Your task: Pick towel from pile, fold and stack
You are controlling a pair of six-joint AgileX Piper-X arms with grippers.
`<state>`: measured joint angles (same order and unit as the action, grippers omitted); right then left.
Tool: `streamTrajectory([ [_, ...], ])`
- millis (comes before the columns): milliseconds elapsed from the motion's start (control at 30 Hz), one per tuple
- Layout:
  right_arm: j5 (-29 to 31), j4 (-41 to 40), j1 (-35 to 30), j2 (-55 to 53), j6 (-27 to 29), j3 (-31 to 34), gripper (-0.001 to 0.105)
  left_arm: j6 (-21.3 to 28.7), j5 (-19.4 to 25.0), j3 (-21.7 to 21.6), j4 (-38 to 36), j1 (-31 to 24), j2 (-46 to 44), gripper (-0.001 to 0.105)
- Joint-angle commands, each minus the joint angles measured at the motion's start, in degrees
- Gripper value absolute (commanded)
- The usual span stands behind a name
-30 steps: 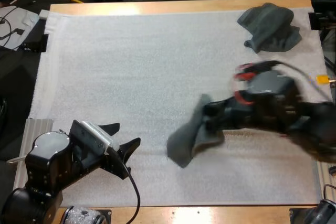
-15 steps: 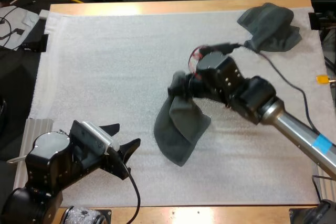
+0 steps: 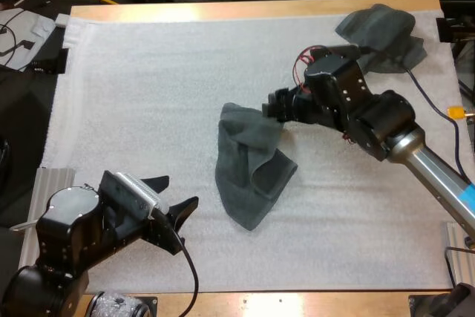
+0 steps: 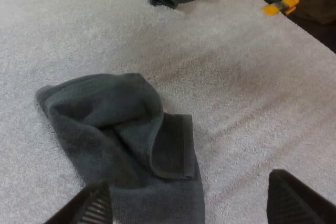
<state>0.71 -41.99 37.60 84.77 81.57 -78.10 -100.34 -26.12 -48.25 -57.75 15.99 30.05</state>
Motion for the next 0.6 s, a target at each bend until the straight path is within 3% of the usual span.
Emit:
streamTrajectory([
  [0, -0.5, -5.9, 0.3, -2.0, 2.0, 0.0, 0.067, -0.4, -0.5, -0.3, 0.2, 0.4, 0.1, 0.06],
  [100, -1.7, -11.1, 0.9, -2.5, 3.2, -0.1, 0.061, -0.3, -0.4, -0.4, -0.1, 0.4, 0.1, 0.06],
  [300, -2.4, -17.3, 4.2, -2.3, 4.0, 1.0, 0.062, -0.2, -0.4, -0.4, -0.3, 0.4, 0.3, 0.06],
  [433, -2.0, -16.4, 5.5, -2.3, 3.4, 2.7, 0.062, -0.3, -0.3, -0.4, -0.9, 0.2, 0.2, 0.06],
  [567, -2.6, -13.3, 7.8, -2.2, 1.9, 8.3, 0.062, -0.3, -0.3, -0.3, -3.4, 0.3, 0.2, 0.061],
])
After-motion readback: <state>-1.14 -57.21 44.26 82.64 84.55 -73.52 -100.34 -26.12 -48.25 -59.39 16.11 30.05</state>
